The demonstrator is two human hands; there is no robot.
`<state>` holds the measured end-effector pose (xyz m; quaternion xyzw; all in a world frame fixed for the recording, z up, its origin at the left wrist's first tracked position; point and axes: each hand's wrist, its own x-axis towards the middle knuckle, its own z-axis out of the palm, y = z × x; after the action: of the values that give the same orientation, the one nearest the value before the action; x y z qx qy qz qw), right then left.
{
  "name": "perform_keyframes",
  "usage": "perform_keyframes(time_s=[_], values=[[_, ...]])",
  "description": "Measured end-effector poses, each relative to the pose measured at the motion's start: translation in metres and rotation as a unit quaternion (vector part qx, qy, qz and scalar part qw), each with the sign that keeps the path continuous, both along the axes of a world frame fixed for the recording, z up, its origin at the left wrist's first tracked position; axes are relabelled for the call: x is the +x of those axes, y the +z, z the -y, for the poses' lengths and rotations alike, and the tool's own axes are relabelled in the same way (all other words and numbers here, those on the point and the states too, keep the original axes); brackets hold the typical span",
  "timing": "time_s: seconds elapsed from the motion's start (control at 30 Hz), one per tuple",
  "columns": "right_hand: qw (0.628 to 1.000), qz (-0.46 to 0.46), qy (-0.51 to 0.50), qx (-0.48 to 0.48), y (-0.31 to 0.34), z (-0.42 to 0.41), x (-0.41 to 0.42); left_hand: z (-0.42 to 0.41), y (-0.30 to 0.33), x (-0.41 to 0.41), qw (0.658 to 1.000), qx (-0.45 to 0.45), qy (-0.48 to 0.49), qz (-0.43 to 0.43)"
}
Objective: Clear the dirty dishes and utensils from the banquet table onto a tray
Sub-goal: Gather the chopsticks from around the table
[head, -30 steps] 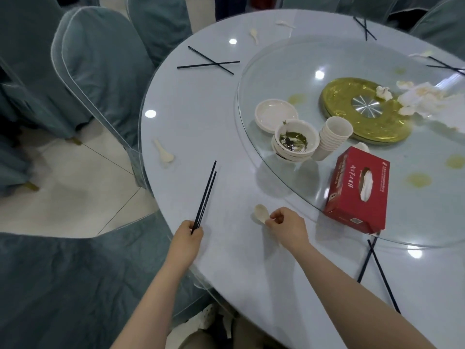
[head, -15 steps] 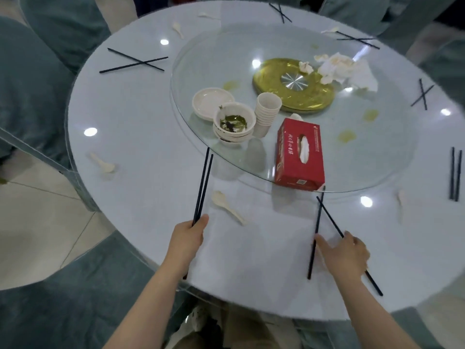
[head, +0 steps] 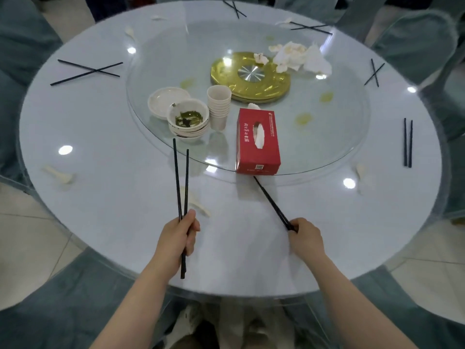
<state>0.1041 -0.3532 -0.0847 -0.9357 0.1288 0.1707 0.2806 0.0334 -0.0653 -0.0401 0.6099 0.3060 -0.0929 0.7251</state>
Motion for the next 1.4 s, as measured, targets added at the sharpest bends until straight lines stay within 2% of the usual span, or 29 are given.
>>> perform_keyframes(time_s=[0.13,0.27,0.47,0.67,0.8,0.97,1.2,1.4], values=[[0.998,0.004,0.013,0.055,0.009,0.026,-0.004,0.034,0.014,-0.005,1.000,0.012,-0.004,0.029],[0.990,0.061,-0.008,0.125,0.034,0.062,-0.011,0.076,0.029,-0.008,0.999,0.010,-0.005,0.053],[0.938,0.129,-0.073,0.312,0.086,0.111,-0.028,0.149,0.053,-0.018,0.993,0.016,-0.046,0.105],[0.905,0.092,-0.053,0.412,0.116,0.136,-0.061,0.215,0.073,-0.041,0.987,0.052,-0.114,0.100],[0.903,0.084,-0.020,0.420,0.131,0.148,-0.095,0.250,0.086,-0.065,0.982,0.091,-0.135,0.099],[0.908,0.105,0.004,0.405,0.149,0.158,-0.147,0.285,0.099,-0.100,0.954,0.159,-0.223,0.123],[0.895,0.165,-0.076,0.406,0.161,0.174,-0.232,0.319,0.106,-0.170,0.895,0.240,-0.330,0.180],[0.901,0.204,-0.096,0.370,0.169,0.207,-0.281,0.349,0.105,-0.208,0.868,0.240,-0.386,0.199]])
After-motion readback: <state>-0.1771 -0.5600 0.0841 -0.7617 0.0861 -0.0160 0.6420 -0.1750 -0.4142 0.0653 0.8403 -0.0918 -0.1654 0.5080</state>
